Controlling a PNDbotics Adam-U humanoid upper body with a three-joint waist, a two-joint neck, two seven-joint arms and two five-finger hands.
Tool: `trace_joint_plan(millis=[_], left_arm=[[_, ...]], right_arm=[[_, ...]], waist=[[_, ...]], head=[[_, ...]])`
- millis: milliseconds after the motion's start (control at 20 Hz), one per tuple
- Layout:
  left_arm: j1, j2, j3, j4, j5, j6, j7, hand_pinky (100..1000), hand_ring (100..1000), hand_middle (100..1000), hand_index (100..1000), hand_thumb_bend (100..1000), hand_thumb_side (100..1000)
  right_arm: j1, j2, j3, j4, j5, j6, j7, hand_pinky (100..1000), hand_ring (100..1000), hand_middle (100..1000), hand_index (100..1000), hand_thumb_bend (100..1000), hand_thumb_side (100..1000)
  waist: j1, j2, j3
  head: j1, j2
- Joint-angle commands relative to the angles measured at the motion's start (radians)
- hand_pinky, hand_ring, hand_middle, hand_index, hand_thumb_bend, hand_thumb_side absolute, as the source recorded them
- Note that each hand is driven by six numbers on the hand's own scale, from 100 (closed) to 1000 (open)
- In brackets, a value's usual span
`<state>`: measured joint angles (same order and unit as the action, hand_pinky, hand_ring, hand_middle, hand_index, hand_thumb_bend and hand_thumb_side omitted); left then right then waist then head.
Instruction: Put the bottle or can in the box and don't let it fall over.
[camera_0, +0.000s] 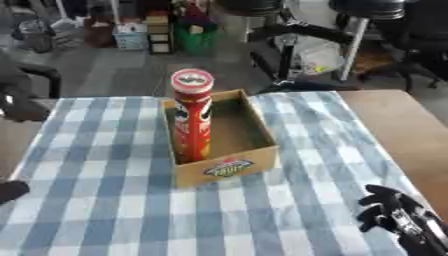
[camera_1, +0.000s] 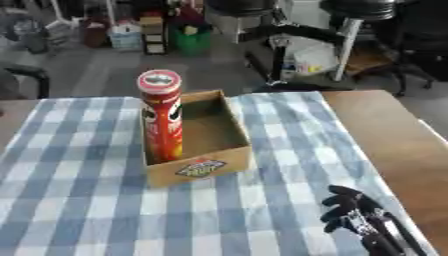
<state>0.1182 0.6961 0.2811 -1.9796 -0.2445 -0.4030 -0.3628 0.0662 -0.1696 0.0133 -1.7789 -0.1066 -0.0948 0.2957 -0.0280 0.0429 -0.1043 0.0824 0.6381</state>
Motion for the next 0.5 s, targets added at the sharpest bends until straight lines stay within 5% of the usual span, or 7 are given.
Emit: trace_joint_plan(millis=[50, 250, 500], left_arm=[[-0.004, -0.12, 0.045, -0.02, -0.009, 0.051, -0.004, 633, 709, 765, 853, 363, 585], [-0.028, -0.256, 0.062, -0.02, 0.024, 0.135, -0.023, 606, 685, 750, 838, 334, 593], [-0.035, -0.344, 0.07, -0.016, 0.03, 0.208, -0.044, 591, 672, 742, 829, 318, 596]], right_arm=[[0.002, 0.0, -0.006, -0.023, 0.008, -0.002, -0.003, 508, 577, 635, 829, 100, 664], [0.01, 0.005, -0.009, -0.027, 0.008, -0.003, -0.007, 507, 577, 635, 829, 100, 663], [0.011, 0.007, -0.007, -0.027, 0.006, -0.002, -0.007, 507, 577, 635, 829, 100, 662]], waist=[[-0.001, -0.005, 0.003], [-0.006, -0.011, 0.009], [-0.007, -0.013, 0.012]], head=[[0.023, -0.003], [0.04, -0.001], [0.051, 0.013]])
